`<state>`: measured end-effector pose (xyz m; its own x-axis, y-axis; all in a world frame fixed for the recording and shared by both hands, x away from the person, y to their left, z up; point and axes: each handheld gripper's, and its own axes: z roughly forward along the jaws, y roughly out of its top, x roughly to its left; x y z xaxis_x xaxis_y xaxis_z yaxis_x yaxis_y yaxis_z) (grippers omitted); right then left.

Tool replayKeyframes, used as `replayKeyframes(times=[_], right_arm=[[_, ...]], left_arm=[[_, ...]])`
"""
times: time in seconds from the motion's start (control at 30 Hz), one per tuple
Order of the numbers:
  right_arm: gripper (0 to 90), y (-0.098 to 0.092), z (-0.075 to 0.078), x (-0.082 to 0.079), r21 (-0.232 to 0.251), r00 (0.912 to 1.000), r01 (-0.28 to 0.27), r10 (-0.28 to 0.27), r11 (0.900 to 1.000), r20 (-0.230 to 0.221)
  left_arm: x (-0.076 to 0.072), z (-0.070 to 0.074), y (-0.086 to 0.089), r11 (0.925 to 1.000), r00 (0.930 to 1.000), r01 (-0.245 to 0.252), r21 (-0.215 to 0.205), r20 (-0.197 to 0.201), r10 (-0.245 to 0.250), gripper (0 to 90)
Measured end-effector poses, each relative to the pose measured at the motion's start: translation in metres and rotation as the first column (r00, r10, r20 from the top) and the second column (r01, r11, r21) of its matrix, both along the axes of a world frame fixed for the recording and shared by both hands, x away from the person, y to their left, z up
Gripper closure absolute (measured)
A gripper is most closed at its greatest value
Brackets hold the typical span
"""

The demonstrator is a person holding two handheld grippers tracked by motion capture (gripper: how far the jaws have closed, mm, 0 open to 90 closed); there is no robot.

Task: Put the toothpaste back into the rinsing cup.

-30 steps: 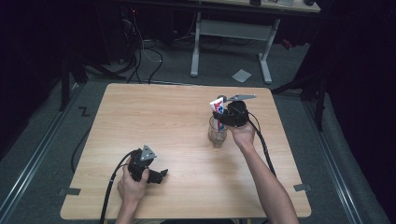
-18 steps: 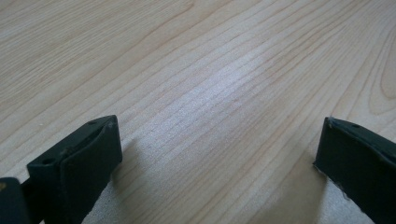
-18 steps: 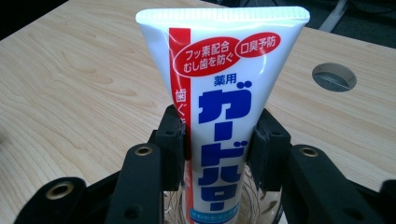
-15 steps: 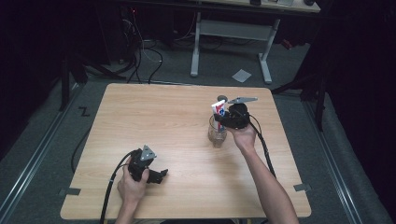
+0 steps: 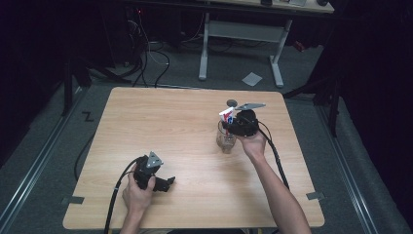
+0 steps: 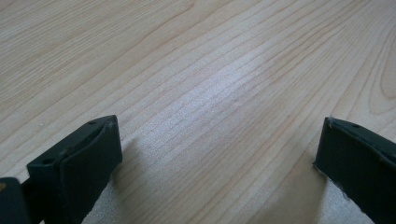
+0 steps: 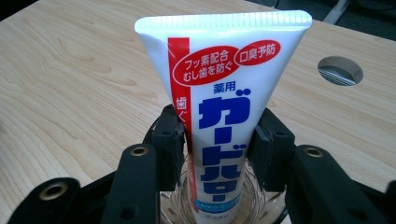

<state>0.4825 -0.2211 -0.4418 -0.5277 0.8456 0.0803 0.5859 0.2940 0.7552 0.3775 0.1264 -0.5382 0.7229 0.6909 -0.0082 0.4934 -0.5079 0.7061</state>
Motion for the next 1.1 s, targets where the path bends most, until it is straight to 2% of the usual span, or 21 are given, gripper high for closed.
replayKeyframes(times=[0.4, 0.57, 0.63, 0.97, 1.1], right_arm=[[58.0, -0.002, -0.001, -0.003, 0.006, 1.0000, 0.000, 0.000, 1.000, 0.008], [57.5, -0.003, -0.001, -0.007, -0.008, 0.9997, -0.001, 0.002, 1.000, 0.025], [57.5, -0.006, -0.002, -0.009, 0.001, 0.9996, 0.001, -0.001, 1.000, 0.028], [56.8, -0.010, -0.004, -0.018, -0.035, 0.9987, -0.018, 0.020, 0.999, 0.047], [55.7, -0.011, -0.005, -0.022, -0.030, 0.9987, -0.018, 0.020, 0.999, 0.047]], left_arm=[[0.000, 0.000, 0.000, 1.0000, 1.0000, 0.000, 0.000, 0.000, 0.000, 0.7], [0.000, 0.000, 0.000, 1.0000, 1.0000, 0.000, 0.000, 0.000, 0.000, 0.7], [0.000, 0.000, 0.000, 1.0000, 1.0000, 0.000, 0.000, 0.000, 0.000, 0.7], [0.000, 0.000, 0.000, 1.0000, 1.0000, 0.000, 0.000, 0.000, 0.000, 0.7], [0.000, 0.000, 0.000, 1.0000, 1.0000, 0.000, 0.000, 0.000, 0.000, 0.7]])
